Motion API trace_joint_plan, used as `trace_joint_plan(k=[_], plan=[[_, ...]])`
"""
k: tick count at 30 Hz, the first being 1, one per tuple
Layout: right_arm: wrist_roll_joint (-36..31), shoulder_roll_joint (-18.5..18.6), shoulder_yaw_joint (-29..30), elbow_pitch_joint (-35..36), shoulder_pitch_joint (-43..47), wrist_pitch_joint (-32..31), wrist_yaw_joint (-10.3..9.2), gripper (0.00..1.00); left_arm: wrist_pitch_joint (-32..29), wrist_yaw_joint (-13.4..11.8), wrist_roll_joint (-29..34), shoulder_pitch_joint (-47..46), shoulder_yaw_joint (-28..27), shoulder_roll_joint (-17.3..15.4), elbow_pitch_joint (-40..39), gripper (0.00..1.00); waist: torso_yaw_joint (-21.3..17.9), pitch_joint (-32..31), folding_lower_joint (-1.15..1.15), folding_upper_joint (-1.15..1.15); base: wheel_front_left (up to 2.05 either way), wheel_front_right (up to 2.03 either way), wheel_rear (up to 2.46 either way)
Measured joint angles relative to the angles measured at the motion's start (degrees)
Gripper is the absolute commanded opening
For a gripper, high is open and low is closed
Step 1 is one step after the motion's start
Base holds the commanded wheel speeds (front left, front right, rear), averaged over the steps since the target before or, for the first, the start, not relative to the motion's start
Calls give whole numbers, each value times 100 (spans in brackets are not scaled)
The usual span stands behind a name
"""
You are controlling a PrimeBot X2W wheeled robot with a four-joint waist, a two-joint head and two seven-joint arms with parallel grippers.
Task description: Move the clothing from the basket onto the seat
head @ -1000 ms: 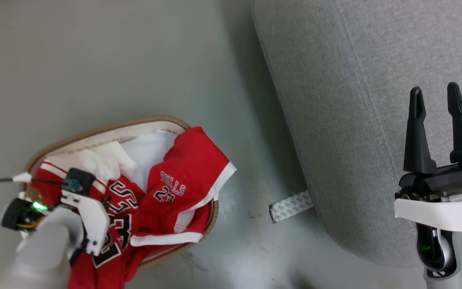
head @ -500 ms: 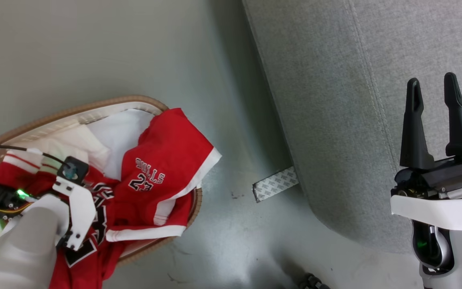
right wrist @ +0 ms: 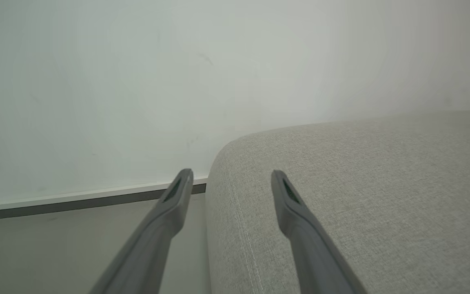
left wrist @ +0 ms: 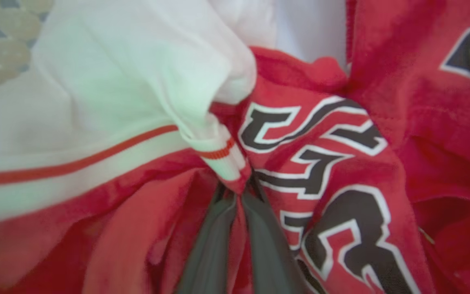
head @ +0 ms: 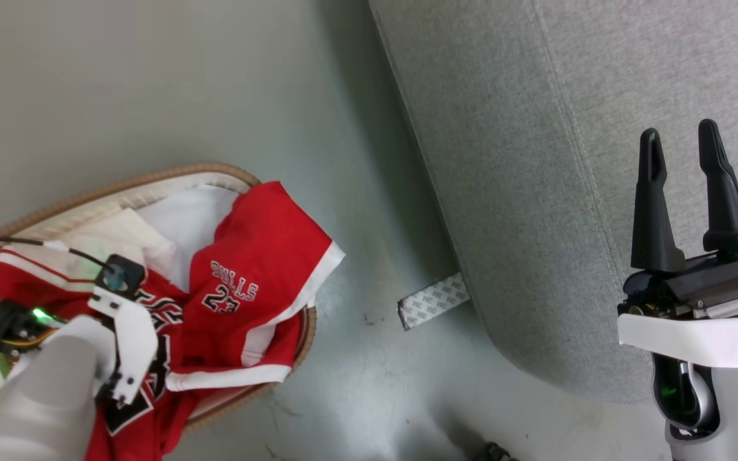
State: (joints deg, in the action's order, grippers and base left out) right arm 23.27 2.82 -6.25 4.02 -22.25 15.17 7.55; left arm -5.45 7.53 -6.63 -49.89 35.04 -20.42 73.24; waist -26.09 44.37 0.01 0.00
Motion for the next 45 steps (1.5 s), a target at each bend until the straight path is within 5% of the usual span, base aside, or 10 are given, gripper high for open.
trace_joint_plan(k=[22,45], plan=[[-915,-7,112,-587,280,0,0,100,1489,0,-1308,1012,414,1246,-439,0,669,-2224,-1,0,0,0,0],[-892,-4,-66,-1202,1232,0,0,100,2051,0,-2644,1096,721,1184,-2486,0,2088,-4117,-2,0,0,0,0]])
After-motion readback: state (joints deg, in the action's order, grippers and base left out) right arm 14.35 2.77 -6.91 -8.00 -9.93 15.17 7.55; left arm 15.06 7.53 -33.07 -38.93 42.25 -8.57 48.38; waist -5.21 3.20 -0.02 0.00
